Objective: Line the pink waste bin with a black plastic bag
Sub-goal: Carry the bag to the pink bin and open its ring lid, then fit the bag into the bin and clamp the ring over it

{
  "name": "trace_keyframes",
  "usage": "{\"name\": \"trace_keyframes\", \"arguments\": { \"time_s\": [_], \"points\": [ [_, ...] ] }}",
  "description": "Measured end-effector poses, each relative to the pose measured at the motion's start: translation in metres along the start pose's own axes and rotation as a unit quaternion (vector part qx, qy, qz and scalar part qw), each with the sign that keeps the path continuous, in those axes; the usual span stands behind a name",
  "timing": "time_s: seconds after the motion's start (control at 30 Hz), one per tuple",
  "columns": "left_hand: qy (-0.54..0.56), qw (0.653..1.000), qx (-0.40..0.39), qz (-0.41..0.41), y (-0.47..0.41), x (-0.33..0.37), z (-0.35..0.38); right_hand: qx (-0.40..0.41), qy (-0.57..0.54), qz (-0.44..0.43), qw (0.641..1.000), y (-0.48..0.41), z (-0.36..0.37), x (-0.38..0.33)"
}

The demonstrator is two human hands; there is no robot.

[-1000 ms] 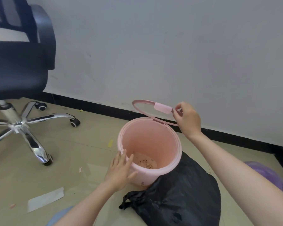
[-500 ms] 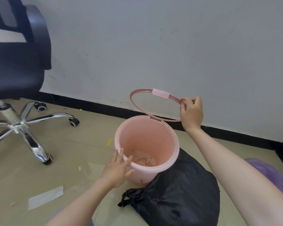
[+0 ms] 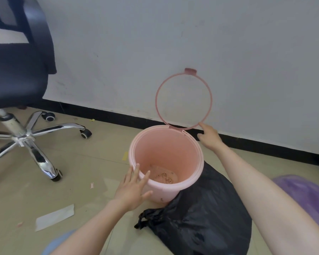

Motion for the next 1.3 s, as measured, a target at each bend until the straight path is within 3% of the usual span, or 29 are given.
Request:
{"name": "trace_keyframes", "arguments": {
  "time_s": [0.23, 0.4, 0.53, 0.63, 0.73, 0.83, 0.93, 1.0, 1.13, 1.3],
  "points": [
    [-0.021, 0.999, 0.034, 0.006, 0.002, 0.003, 0.003, -0.094, -0.075, 0.171, 0.978, 0.059, 0.091, 0.049],
    [-0.012, 0.999, 0.045, 0.002, -0.009, -0.002, 0.000, -0.048, -0.150, 0.112, 0.981, 0.064, 0.092, 0.040],
    [-0.021, 0.998, 0.054, 0.005, -0.025, -0.010, -0.006, -0.077, -0.232, 0.062, 0.968, 0.059, 0.082, 0.032],
    [-0.027, 0.998, 0.058, 0.014, -0.038, -0.010, -0.011, 0.012, -0.314, 0.091, 0.945, 0.060, 0.071, 0.058],
    [-0.017, 0.998, 0.063, 0.015, -0.045, -0.006, -0.011, 0.078, -0.113, 0.203, 0.970, 0.090, 0.098, 0.111],
    [-0.001, 0.997, 0.071, 0.013, -0.046, -0.004, -0.010, -0.042, 0.101, 0.073, 0.991, 0.126, 0.161, 0.089],
    [0.035, 0.992, 0.116, 0.016, -0.039, -0.003, -0.016, -0.214, 0.237, -0.042, 0.947, 0.164, 0.238, 0.072],
    [0.074, 0.981, 0.181, 0.007, -0.028, -0.004, -0.020, -0.247, 0.296, -0.036, 0.922, 0.176, 0.261, 0.080],
    [0.100, 0.968, 0.227, -0.025, -0.008, -0.005, -0.002, -0.200, 0.376, 0.009, 0.905, 0.165, 0.232, 0.113],
    [0.078, 0.953, 0.265, 0.123, 0.008, 0.048, 0.024, -0.101, 0.377, 0.045, 0.920, 0.153, 0.146, 0.156]
  ]
}}
Point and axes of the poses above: each hand's wrist, its own y-axis away from the middle knuckle, its own z-axis out of the palm, x = y × z, the point moved 10 cm from there along -y, towards the middle knuckle
